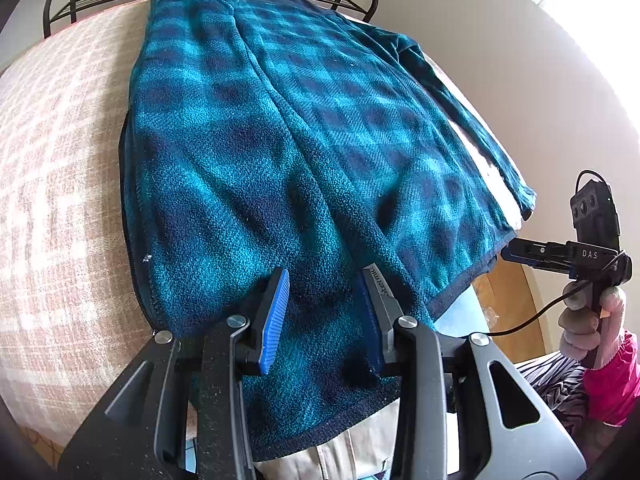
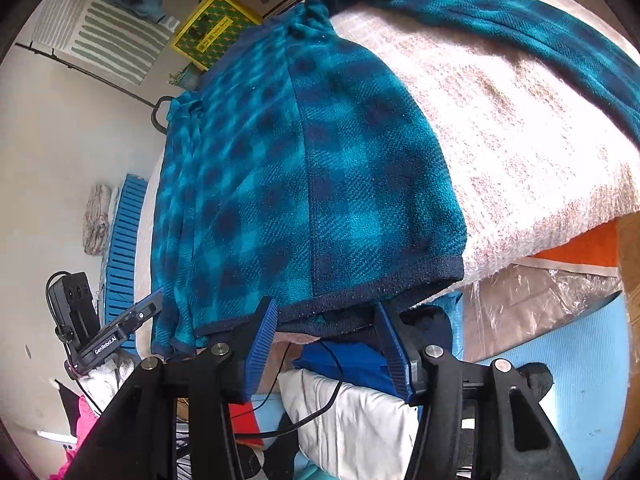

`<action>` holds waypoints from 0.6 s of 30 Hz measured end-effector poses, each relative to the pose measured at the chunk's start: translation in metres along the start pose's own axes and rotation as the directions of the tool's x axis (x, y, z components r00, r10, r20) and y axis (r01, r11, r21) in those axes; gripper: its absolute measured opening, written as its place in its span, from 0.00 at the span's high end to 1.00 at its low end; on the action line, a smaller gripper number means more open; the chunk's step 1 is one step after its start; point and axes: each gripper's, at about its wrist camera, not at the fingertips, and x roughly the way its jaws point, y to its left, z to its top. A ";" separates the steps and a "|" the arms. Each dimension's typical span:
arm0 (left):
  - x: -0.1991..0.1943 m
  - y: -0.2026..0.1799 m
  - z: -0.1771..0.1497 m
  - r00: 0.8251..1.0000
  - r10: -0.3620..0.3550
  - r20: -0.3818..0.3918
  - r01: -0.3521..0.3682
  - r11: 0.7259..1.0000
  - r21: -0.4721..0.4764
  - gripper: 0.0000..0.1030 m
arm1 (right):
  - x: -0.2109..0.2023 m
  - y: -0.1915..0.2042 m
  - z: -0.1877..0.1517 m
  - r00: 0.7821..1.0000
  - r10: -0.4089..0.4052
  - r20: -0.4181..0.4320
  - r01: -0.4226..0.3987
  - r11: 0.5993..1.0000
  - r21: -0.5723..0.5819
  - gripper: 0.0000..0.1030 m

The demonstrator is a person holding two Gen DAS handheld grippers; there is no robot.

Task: Fold large clothes
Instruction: 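Grasp the shirt hem with the right gripper and lift it toward the collar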

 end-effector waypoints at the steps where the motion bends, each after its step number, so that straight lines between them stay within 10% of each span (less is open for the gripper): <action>1: 0.000 -0.001 0.000 1.000 0.001 0.000 -0.001 1.000 0.004 0.67 | 0.001 -0.004 0.002 1.000 0.015 -0.005 -0.015 1.000 0.025 0.48; 7: 0.002 0.001 -0.001 1.000 0.001 -0.010 -0.001 1.000 0.000 0.67 | 0.009 -0.006 0.006 0.997 0.080 0.002 -0.080 0.995 0.060 0.58; 10: 0.004 0.001 0.000 1.000 0.001 -0.013 -0.001 1.000 -0.004 0.67 | 0.018 0.001 0.008 0.997 0.076 -0.022 -0.075 0.996 0.039 0.96; 18: 0.003 0.006 -0.003 1.000 0.015 -0.010 -0.015 1.000 0.009 0.67 | -0.006 0.000 0.003 1.000 0.009 0.017 -0.009 1.000 -0.007 0.99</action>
